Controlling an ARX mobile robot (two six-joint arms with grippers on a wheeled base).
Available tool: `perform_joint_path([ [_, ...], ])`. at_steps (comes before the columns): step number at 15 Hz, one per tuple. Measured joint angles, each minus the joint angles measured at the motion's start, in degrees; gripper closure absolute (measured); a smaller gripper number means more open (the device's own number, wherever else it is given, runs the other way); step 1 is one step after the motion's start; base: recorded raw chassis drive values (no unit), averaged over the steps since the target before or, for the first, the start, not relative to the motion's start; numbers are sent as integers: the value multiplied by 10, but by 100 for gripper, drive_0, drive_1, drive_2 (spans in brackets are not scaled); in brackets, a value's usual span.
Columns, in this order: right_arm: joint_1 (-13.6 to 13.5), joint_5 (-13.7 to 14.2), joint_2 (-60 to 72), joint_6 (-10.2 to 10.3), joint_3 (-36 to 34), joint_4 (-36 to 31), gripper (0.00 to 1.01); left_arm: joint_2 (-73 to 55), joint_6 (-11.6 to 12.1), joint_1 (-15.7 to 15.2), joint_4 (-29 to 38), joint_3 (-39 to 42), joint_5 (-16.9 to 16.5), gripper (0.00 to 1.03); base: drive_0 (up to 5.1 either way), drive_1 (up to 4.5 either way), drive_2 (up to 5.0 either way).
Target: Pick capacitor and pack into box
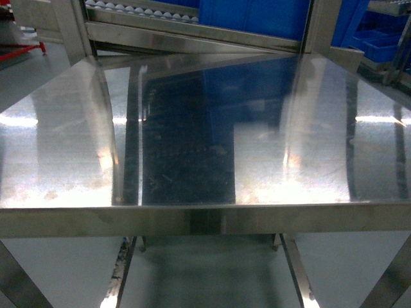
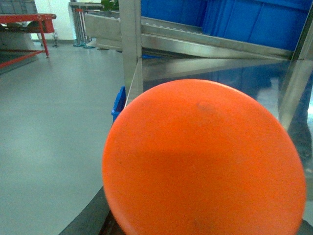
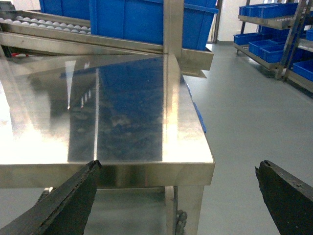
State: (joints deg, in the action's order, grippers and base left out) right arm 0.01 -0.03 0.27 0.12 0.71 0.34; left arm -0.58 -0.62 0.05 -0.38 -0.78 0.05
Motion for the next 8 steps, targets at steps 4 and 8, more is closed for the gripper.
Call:
perform_joint_path([
  [4,0,0,0,1,0,0,3,0,0,0,0,0,-1,59,0,0,0],
  [8,0,0,0,0,0,0,3,0,0,0,0,0,-1,59,0,0,0],
])
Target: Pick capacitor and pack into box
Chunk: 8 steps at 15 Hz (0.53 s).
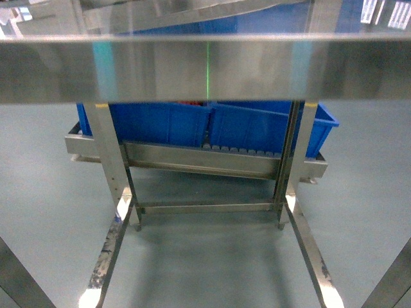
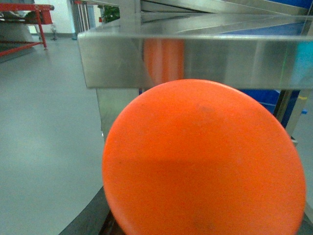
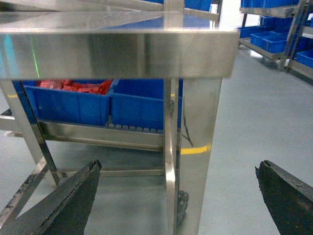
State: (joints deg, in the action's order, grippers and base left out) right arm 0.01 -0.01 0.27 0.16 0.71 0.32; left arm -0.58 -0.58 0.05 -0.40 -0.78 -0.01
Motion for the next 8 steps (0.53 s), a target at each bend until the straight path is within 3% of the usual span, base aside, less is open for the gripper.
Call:
perform_joint_path([
  [8,0,0,0,0,0,0,3,0,0,0,0,0,1,59,0,0,0],
])
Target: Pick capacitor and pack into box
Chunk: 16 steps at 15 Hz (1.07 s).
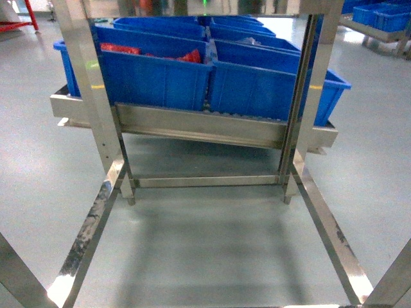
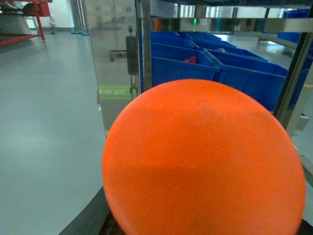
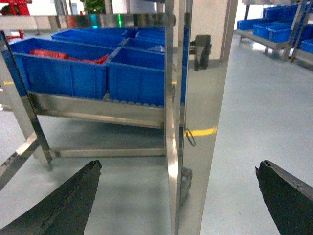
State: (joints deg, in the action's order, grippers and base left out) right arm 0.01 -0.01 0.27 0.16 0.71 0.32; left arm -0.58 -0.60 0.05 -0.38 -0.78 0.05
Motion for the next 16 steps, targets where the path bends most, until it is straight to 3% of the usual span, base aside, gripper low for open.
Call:
perform_joint_path([
  [16,0,0,0,0,0,-1,3,0,0,0,-1,0,0,59,0,0,0],
])
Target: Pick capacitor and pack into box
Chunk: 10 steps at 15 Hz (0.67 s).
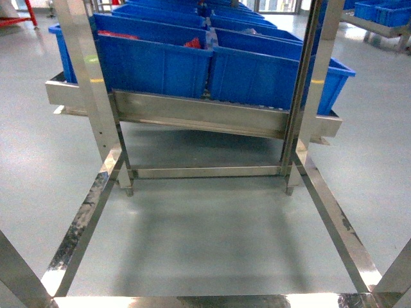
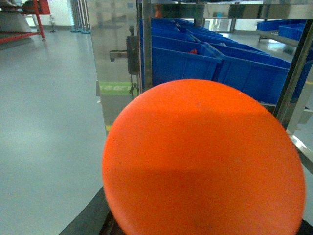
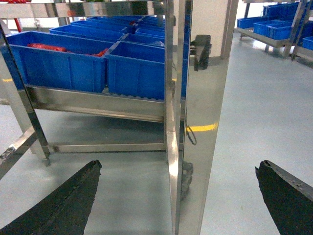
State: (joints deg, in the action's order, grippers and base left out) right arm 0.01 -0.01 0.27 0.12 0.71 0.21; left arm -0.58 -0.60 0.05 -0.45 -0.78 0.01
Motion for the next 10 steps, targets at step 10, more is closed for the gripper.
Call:
perform_joint_path([
  [10,0,0,0,0,0,0,3,0,0,0,0,0,0,59,-48,26,26],
])
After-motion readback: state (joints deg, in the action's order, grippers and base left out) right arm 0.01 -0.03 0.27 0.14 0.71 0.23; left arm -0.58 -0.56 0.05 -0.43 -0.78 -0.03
